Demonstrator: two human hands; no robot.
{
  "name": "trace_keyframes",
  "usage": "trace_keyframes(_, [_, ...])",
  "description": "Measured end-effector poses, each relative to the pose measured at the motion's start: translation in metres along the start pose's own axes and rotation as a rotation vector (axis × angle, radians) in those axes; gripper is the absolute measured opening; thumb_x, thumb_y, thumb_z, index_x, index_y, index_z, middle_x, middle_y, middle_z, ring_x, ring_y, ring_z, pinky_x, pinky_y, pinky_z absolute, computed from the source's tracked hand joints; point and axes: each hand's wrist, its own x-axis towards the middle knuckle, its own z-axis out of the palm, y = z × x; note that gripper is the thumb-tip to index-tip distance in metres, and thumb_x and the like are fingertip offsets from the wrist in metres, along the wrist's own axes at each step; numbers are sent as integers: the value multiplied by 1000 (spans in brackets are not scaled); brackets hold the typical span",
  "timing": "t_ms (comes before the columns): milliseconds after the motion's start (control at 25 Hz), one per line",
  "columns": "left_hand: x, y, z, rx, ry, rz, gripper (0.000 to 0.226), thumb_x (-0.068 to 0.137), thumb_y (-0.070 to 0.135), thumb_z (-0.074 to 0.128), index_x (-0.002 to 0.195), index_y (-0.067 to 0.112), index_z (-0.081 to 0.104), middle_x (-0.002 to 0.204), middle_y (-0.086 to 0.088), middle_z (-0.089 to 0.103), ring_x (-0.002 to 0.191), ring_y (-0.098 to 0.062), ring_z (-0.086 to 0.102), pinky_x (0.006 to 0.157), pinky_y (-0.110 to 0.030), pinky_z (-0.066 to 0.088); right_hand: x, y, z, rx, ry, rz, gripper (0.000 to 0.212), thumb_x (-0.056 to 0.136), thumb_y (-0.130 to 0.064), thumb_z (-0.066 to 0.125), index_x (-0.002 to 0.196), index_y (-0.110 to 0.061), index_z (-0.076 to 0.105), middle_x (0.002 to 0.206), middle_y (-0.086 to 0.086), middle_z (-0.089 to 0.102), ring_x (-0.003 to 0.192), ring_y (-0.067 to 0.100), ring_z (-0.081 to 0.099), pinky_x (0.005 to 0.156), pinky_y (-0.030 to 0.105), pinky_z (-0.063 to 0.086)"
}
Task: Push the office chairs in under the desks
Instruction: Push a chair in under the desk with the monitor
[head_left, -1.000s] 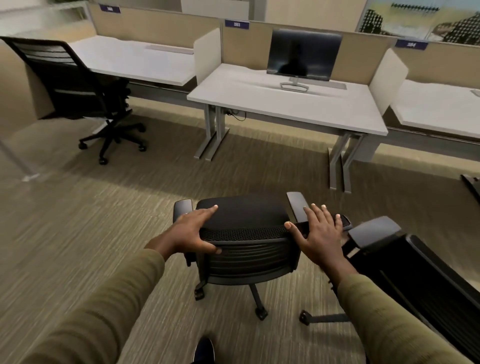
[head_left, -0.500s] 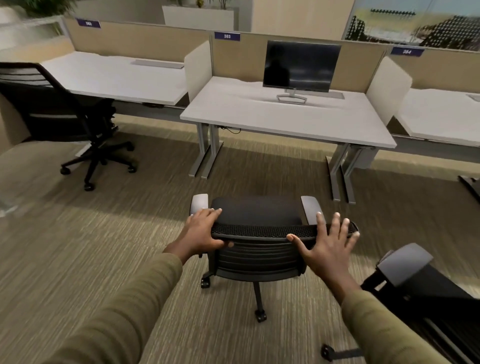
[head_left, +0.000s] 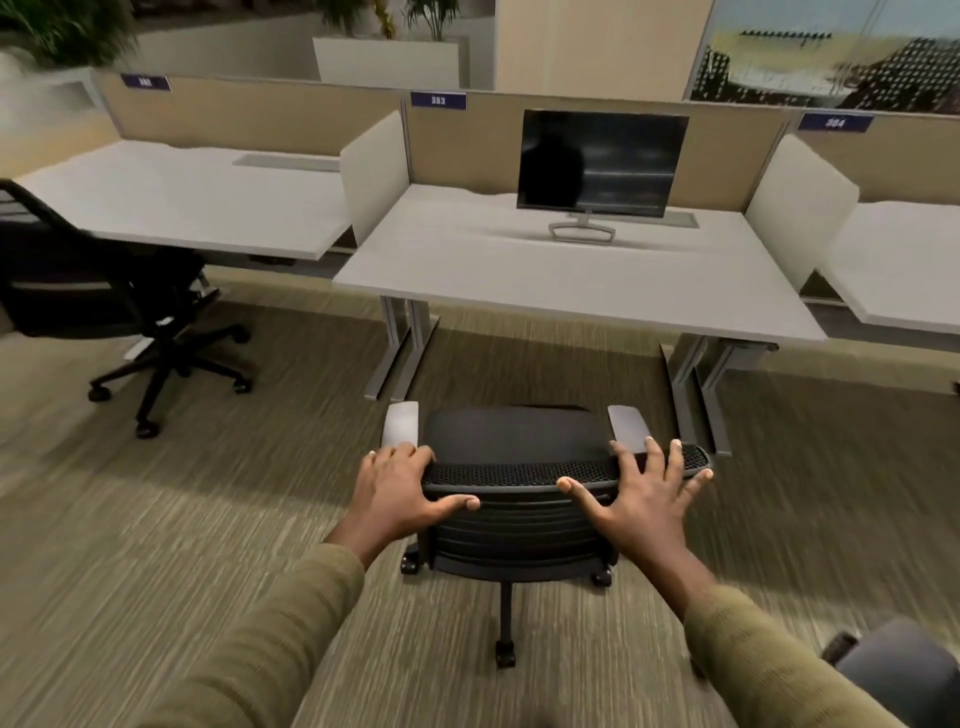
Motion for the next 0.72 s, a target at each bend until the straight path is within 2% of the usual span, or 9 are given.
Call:
trace_keyframes(200, [82, 9, 1, 17, -39, -25, 95, 58, 109, 21, 102, 32, 55, 106, 6, 61, 104, -22, 57, 93, -42, 40, 100, 7, -4, -18, -138, -46, 125, 51, -111, 19, 151, -37, 34, 166, 12, 10, 151, 34, -18, 107, 69, -28])
trace_keyframes(440, [177, -7, 1, -6, -54, -30, 96, 61, 108, 20, 108, 32, 55, 111, 6, 60, 107, -20, 55, 98, -42, 39, 204, -17, -4, -50, -261, -71, 136, 42, -112, 11, 155, -37, 25, 168, 11, 2, 151, 38, -21, 105, 76, -24])
trace_keyframes(720, [295, -63, -6, 9, -109, -25, 104, 61, 106, 16, 121, 30, 53, 123, 0, 58, 119, -24, 51, 112, -50, 36, 303, -72, 16, -41, -259, -45, 129, 50, -110, 15, 155, -36, 24, 168, 12, 3, 151, 38, -21, 100, 73, -28])
